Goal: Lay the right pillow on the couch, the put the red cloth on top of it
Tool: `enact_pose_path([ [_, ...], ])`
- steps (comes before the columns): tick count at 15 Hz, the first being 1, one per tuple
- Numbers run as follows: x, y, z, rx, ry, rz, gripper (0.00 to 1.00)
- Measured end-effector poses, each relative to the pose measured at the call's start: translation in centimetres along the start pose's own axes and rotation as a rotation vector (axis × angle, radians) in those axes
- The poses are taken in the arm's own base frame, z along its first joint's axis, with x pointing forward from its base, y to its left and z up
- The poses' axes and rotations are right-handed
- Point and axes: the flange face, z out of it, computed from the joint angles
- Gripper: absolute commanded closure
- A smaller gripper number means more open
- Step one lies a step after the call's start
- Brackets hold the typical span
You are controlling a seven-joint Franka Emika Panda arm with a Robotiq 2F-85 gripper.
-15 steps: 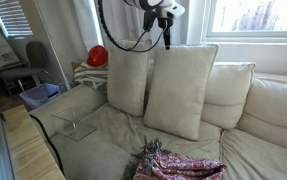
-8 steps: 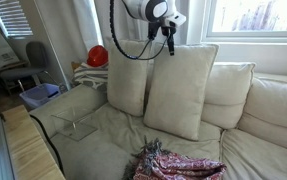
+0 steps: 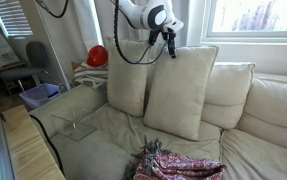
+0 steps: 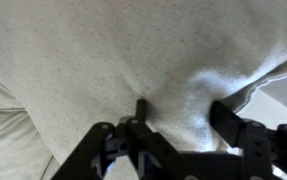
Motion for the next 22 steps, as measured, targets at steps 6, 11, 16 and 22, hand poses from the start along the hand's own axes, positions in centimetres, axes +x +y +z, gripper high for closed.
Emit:
enact_pose_path([
  [6, 0.4, -0.2, 0.3, -0.023, 0.015, 0.101, 0.99],
  [11, 1.7, 0.3, -0.7, -0.108, -0.017, 0.202, 0.97],
  [16, 4.5, 1.4, -3.5, -0.184, 0.015, 0.311, 0.97],
  [22, 6.6, 3.3, -10.1, -0.277, 0.067, 0.463, 0.97],
])
